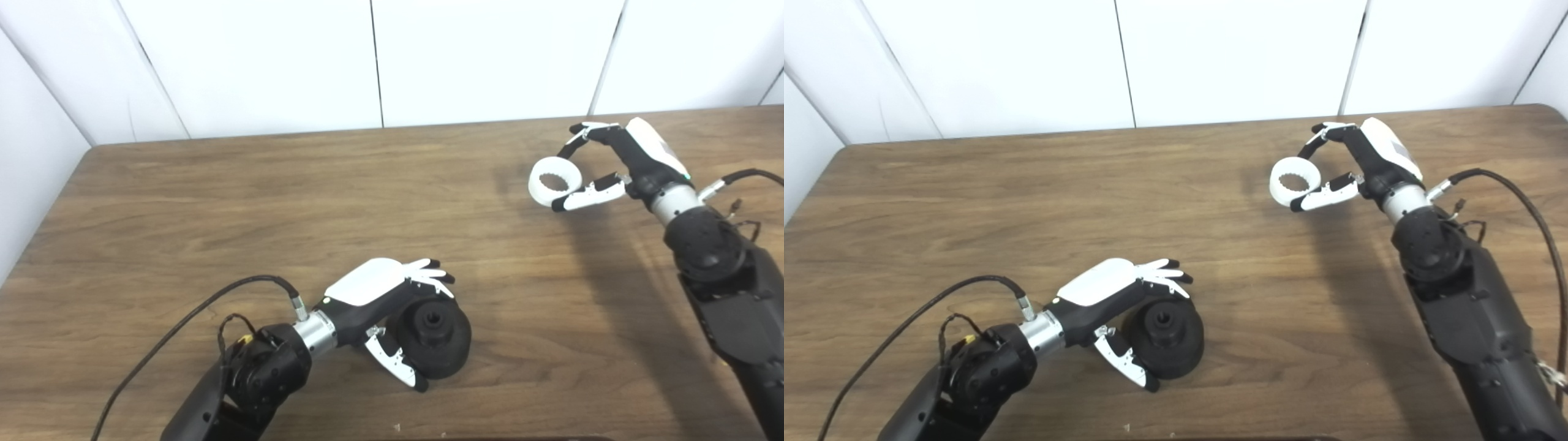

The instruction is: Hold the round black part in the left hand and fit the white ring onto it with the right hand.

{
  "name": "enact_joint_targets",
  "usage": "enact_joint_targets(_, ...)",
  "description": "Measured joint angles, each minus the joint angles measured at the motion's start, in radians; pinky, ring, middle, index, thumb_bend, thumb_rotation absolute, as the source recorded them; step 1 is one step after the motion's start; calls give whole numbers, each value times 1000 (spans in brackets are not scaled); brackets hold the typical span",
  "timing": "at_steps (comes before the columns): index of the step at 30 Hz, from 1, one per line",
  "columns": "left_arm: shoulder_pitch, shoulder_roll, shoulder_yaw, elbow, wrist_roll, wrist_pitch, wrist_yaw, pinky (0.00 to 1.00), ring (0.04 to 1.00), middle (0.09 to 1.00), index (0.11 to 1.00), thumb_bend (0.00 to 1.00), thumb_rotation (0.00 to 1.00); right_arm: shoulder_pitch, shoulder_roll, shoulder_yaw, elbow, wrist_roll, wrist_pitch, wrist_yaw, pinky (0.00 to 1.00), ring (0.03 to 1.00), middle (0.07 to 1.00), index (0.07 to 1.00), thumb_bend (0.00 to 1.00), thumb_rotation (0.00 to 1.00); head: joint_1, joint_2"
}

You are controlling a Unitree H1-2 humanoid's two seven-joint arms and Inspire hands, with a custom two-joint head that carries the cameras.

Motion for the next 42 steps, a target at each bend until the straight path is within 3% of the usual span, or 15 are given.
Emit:
enact_joint_targets(6, 0, 0, 0, 0, 0, 0, 0, 923, 985, 908, 643, 870, 201, 31, -9, 0, -166, 0, 97, 85, 882, 907, 845, 488, 525, 146, 0, 3)
enact_joint_targets(14, -1, -1, -1, 0, 0, 5, -1, 934, 989, 911, 645, 865, 208, 57, -15, -3, -282, 13, 119, 137, 887, 910, 844, 488, 525, 146, 3, 6)
enact_joint_targets(18, -1, -1, -1, 0, 0, 5, -1, 930, 989, 910, 643, 863, 212, 89, -16, -7, -386, 34, 175, 174, 904, 915, 846, 488, 525, 146, 3, 6)
enact_joint_targets(24, -1, -1, -2, 0, 1, 7, -1, 929, 989, 912, 648, 862, 220, 103, 10, -11, -447, 30, 194, 225, 900, 908, 843, 488, 525, 143, 6, 14)
enact_joint_targets(29, -2, -3, -2, 0, 2, 9, -1, 925, 986, 909, 654, 864, 211, 106, 43, 0, -501, 4, 194, 278, 992, 926, 851, 488, 525, 144, 9, 18)
enact_joint_targets(35, -2, -4, -2, 0, 3, 9, -1, 925, 988, 908, 648, 866, 204, 137, 102, -6, -559, -16, 194, 341, 882, 919, 854, 488, 525, 145, 6, 20)
enact_joint_targets(42, -2, -4, -2, 0, 4, 9, -2, 936, 989, 910, 647, 863, 199, 152, 117, -16, -610, -43, 194, 393, 864, 917, 853, 487, 525, 145, 8, 20)
